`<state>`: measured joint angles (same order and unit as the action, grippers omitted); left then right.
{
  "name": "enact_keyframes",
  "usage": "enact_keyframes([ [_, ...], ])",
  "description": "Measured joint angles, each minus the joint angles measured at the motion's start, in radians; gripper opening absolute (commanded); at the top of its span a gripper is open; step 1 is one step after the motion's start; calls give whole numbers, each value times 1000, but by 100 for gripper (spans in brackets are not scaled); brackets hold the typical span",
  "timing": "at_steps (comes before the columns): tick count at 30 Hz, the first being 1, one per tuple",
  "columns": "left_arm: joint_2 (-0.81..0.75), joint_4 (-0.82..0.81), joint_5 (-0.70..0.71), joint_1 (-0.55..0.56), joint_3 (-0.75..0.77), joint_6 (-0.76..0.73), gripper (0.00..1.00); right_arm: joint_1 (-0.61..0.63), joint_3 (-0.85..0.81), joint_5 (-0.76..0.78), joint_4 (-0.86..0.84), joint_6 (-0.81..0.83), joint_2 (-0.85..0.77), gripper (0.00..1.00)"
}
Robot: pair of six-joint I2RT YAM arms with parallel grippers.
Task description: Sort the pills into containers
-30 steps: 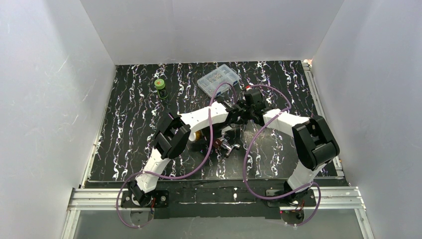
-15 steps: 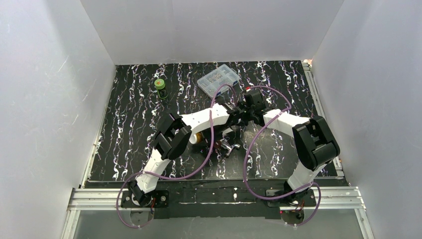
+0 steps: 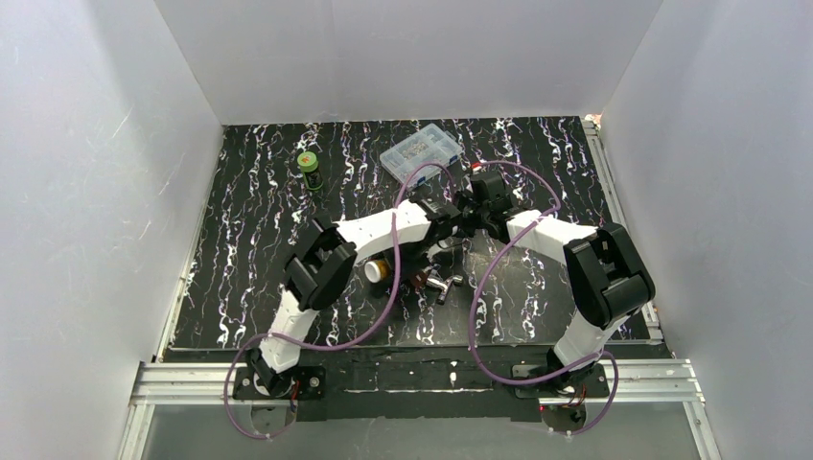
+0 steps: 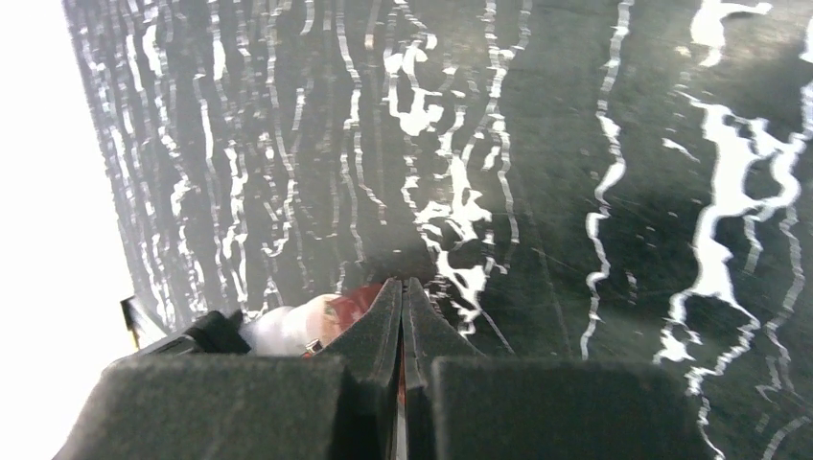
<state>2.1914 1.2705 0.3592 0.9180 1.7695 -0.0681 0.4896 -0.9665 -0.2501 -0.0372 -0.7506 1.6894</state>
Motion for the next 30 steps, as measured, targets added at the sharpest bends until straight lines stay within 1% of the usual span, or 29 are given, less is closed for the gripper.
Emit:
enact_keyframes([
  [3, -89, -114, -38, -12, -120, 13, 0, 9, -2, -29, -45, -2, -1, 3],
  [8, -272, -332, -64, -19, -370, 64, 0, 42, -6, -73, -87, -3, -2, 3],
  [12, -404, -515, -54, -29, -526, 124, 0, 52, -6, -94, -86, -2, -2, 3],
  [18, -578, -759, -16, -47, -710, 197, 0, 61, -6, -101, -85, -1, -2, 3],
  [21, -731, -890, -16, -66, -861, 225, 0, 63, -6, -100, -84, 4, -2, 3],
  [24, -961, -1046, -114, -99, -1044, 237, 0, 63, -6, -99, -75, 10, -2, 3],
  [26, -1043, -1108, -179, -105, -1073, 246, 0, 63, -6, -97, -70, 17, -2, 3],
  [28, -1050, -1182, -228, -101, -1062, 251, 0, 63, -6, -93, -69, 21, -2, 3],
  [30, -1059, -1218, -274, -117, -1063, 254, 0, 63, -6, -92, -68, 22, -2, 3],
])
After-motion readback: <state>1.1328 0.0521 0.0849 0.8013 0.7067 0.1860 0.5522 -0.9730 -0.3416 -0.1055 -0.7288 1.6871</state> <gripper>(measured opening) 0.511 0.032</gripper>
